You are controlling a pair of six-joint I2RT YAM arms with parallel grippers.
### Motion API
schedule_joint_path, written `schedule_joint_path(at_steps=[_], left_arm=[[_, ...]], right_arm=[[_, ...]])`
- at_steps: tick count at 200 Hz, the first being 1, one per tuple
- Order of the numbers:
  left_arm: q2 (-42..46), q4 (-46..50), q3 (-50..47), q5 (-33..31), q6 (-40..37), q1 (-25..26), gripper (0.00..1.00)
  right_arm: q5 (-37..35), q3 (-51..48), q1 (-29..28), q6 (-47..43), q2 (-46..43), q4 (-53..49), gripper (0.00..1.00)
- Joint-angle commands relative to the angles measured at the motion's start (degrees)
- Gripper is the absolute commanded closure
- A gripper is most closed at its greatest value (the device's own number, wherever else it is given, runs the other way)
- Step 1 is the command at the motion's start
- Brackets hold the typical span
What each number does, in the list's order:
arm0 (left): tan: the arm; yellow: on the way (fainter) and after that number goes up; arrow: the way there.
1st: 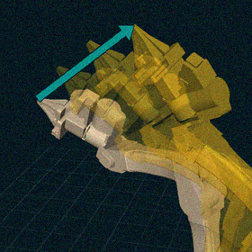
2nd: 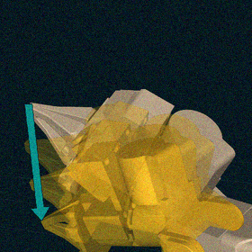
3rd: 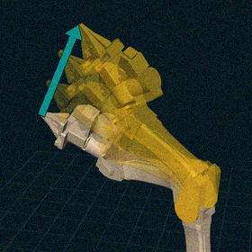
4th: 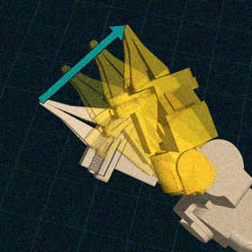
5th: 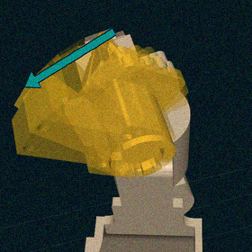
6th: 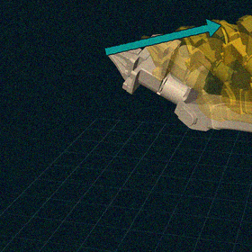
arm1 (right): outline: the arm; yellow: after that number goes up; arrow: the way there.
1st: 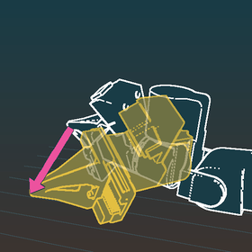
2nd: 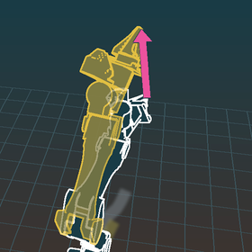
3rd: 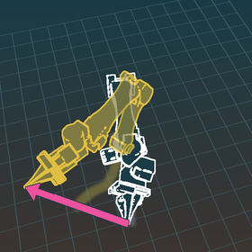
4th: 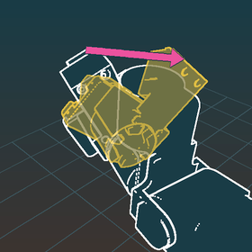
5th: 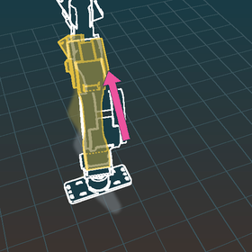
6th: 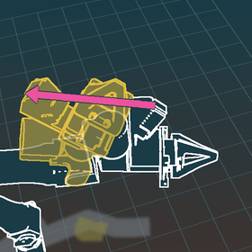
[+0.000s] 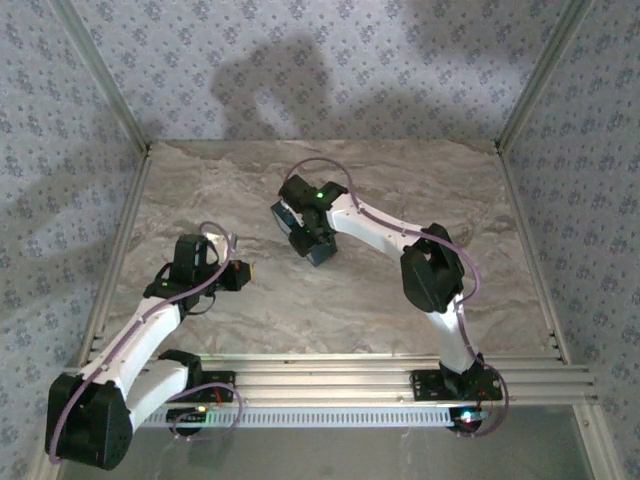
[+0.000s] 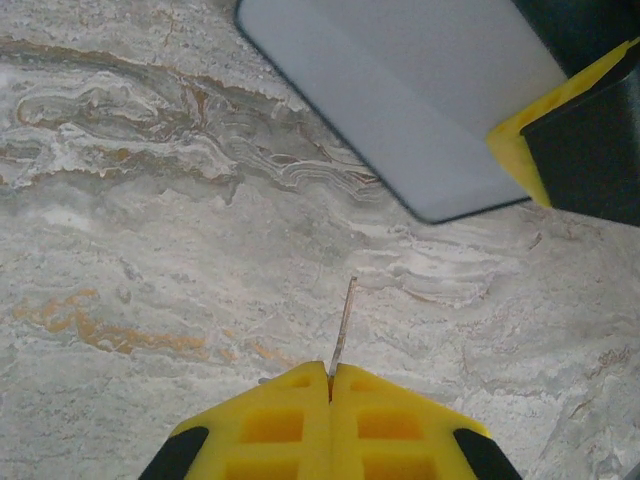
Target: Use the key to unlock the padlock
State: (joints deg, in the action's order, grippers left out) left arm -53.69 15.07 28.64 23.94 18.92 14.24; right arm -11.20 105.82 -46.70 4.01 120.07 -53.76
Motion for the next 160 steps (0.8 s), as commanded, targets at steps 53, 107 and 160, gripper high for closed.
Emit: schedule_joint_path(at_steps=[53,107,160], left_arm=[[-3.46,-6.63,-0.88,4.04,2.44,-1.04,1.00],[-6.96,-9.84,-1.64,12.14,-0.35,-1.06,1.00],[-6.70,-11.50,-3.24,12.45,-0.50,-0.44,1.00]], right_arm=[[-42.61,-21.42,-9.08,-18.40,-4.67,12.67,0.21],[-21.90,-28.52,-8.54,-3.74,-16.00,12.04,0.02],[-7.47,-33.85,-6.90,-2.61,-23.53,15.94,0.00]])
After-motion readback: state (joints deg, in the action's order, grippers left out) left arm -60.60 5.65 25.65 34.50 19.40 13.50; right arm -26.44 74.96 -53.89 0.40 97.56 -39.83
